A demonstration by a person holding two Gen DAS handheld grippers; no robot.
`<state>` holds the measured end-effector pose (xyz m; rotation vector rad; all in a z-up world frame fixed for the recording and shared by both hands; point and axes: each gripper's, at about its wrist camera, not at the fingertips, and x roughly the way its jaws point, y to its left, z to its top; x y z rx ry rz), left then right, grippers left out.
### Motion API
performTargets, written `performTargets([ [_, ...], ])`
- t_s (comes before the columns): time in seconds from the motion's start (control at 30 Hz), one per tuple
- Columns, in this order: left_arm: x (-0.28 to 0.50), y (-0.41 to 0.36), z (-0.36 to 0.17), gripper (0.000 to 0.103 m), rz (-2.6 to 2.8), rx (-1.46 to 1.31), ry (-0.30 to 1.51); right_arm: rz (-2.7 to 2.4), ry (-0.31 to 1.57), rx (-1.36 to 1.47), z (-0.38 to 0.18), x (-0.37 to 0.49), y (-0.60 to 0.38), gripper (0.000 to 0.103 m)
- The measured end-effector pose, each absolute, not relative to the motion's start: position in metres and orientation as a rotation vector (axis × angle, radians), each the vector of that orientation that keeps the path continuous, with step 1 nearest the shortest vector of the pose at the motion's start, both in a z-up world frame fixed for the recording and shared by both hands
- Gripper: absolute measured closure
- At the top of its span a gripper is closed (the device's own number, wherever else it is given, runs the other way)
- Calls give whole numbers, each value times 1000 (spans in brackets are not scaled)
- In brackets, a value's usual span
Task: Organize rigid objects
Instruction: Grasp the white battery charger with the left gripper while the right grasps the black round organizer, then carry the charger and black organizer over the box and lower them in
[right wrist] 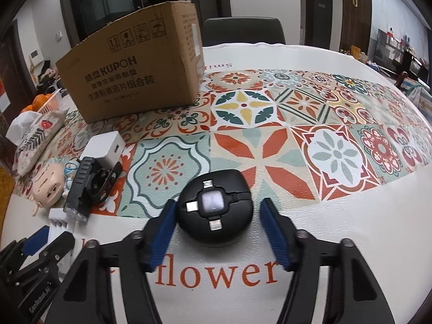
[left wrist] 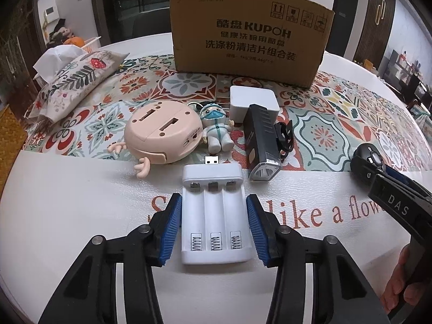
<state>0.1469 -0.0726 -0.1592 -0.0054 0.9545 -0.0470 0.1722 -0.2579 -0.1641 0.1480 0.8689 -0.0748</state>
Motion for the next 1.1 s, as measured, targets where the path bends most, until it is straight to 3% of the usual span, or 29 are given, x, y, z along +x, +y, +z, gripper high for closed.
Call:
performTargets([
  [1.1, 131, -52, -88, 56, -148, -42, 693, -1, 723, 153, -96, 140, -231, 46],
])
